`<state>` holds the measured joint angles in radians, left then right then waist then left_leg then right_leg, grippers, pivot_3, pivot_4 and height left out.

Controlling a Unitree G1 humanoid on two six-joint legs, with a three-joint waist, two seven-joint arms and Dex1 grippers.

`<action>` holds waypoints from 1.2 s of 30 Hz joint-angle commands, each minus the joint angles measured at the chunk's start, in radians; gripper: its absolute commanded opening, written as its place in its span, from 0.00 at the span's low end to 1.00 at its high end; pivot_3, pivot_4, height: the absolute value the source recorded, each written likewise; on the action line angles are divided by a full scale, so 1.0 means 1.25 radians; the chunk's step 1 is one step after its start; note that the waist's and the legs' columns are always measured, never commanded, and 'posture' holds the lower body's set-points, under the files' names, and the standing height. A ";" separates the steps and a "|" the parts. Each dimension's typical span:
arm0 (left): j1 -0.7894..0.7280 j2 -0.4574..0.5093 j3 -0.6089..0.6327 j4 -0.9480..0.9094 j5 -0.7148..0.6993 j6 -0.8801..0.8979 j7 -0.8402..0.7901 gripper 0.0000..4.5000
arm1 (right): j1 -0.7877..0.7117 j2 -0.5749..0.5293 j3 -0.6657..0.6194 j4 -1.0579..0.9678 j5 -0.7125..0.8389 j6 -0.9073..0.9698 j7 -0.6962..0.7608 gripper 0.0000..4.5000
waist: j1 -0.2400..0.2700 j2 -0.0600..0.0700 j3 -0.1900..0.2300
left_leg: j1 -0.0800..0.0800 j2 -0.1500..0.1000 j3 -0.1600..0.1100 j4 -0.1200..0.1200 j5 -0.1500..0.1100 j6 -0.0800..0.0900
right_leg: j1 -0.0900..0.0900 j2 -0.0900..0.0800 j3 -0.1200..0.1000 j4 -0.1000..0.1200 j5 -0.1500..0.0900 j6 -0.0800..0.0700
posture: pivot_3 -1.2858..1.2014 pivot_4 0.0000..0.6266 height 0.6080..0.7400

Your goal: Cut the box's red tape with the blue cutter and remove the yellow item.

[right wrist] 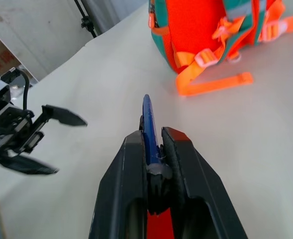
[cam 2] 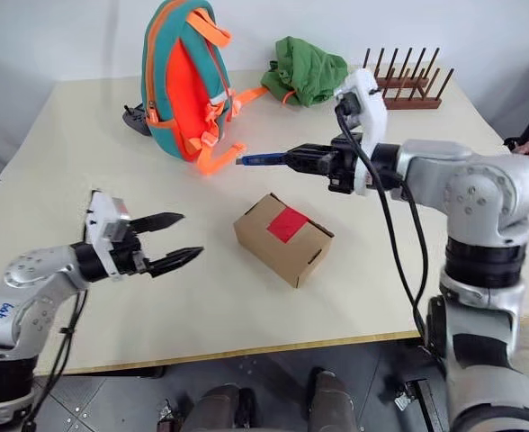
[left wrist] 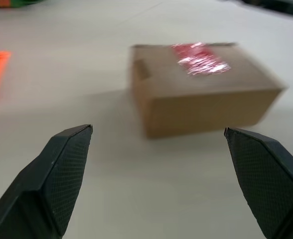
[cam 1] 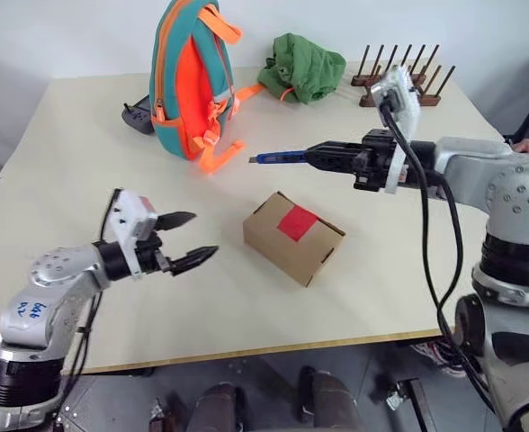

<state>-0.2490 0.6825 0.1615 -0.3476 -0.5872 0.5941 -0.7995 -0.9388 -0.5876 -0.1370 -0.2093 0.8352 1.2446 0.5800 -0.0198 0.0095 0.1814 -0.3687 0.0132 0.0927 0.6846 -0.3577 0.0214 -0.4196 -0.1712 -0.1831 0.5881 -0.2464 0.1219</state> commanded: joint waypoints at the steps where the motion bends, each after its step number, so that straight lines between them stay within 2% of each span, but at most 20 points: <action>1: -0.047 -0.023 -0.023 -0.061 -0.038 0.018 0.010 1.00 | 0.045 -0.038 -0.006 -0.104 -0.019 -0.106 0.051 0.04 | 0.002 0.000 0.000 | 0.000 0.000 0.000 0.000 0.000 0.000 | 0.000 0.000 0.000 0.000 0.000 0.000 | 0.52 0.24 1.00; 6: -0.126 -0.068 -0.050 -0.059 -0.037 0.032 0.052 1.00 | 0.101 -0.051 -0.032 -0.159 0.000 -0.132 0.049 0.04 | 0.010 0.000 0.000 | 0.000 0.000 0.002 0.002 0.000 0.000 | 0.000 0.001 0.002 0.000 0.000 0.000 | 0.52 0.24 1.00; 13: -0.206 -0.063 -0.183 0.035 0.092 -0.024 0.016 1.00 | 0.168 -0.086 -0.062 -0.220 -0.003 -0.153 0.035 0.04 | 0.019 0.000 0.000 | 0.000 0.000 0.002 0.004 0.000 0.000 | 0.000 0.001 0.004 0.000 0.000 0.000 | 0.52 0.24 1.00; 17: -0.230 -0.074 -0.232 0.067 0.128 -0.034 -0.007 1.00 | 0.187 -0.100 -0.076 -0.232 -0.005 -0.158 0.018 0.04 | 0.020 0.000 0.000 | -0.001 0.000 0.003 0.005 0.000 0.000 | 0.000 0.002 0.004 0.000 0.000 0.000 | 0.52 0.24 1.00; 21: -0.277 -0.121 -0.250 0.133 0.146 -0.054 -0.007 0.81 | 0.189 -0.119 -0.087 -0.220 -0.019 -0.169 0.013 0.04 | 0.022 -0.001 0.000 | -0.001 0.000 0.003 0.006 0.000 0.000 | 0.000 0.002 0.004 0.000 0.000 0.000 | 0.52 0.24 1.00; 24: -0.313 -0.152 -0.261 0.174 0.157 -0.058 -0.015 0.58 | 0.200 -0.136 -0.103 -0.221 -0.020 -0.176 0.008 0.04 | 0.028 -0.001 0.001 | -0.002 0.000 0.003 0.008 0.000 0.001 | 0.000 0.002 0.005 0.000 0.000 0.000 | 0.52 0.24 1.00; 32: -0.350 -0.159 -0.285 0.219 0.192 -0.046 -0.043 0.01 | 0.226 -0.145 -0.122 -0.243 -0.008 -0.177 -0.019 0.04 | 0.034 -0.001 0.001 | -0.002 0.001 0.003 0.008 0.000 0.001 | 0.000 0.002 0.005 0.000 0.000 0.000 | 0.52 0.24 1.00; 36: -0.361 -0.156 -0.301 0.228 0.210 -0.024 -0.055 0.01 | 0.241 -0.154 -0.119 -0.251 -0.014 -0.183 -0.019 0.04 | 0.035 -0.001 0.001 | -0.002 0.001 0.003 0.009 0.000 0.001 | 0.000 0.002 0.005 0.000 0.000 0.000 | 0.52 0.24 1.00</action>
<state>-0.6717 0.4842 -0.2159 -0.0589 -0.3305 0.5632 -0.8575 -0.6340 -0.7596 -0.2498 -0.4810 0.8122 1.0441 0.5569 0.0243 0.0077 0.1823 -0.3715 0.0139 0.0965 0.6962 -0.3581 0.0227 -0.4190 -0.1687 -0.1765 0.5882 -0.2463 0.1215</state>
